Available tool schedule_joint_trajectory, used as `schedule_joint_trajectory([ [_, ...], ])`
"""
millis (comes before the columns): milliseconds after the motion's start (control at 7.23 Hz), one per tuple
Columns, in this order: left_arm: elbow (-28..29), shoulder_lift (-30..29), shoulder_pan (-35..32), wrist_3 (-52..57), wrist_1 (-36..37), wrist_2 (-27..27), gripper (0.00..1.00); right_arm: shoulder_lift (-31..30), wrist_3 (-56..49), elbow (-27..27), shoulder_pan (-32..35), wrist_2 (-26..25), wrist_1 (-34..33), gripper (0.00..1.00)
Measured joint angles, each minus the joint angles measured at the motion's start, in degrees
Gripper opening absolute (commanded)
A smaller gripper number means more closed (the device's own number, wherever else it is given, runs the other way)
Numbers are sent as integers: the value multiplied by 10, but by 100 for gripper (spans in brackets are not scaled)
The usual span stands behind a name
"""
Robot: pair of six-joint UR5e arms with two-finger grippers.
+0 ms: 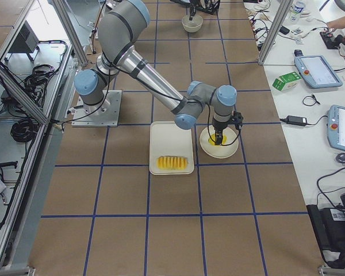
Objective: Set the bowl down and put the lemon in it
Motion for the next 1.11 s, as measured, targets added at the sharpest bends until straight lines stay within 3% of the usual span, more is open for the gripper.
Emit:
schedule_joint_trajectory([
  [138,3,8,-2,2,0,-1,0,3,12,0,0,3,0,0],
  [691,8,76,-46,-4,-12,-3,0,-22,27,0,0,4,19,0],
  [968,4,81,-113,-52,-10,-4,0,-67,27,1,3,5,70,0],
  [1106,5,75,-165,-130,-5,-5,0,-93,27,1,6,6,104,0],
])
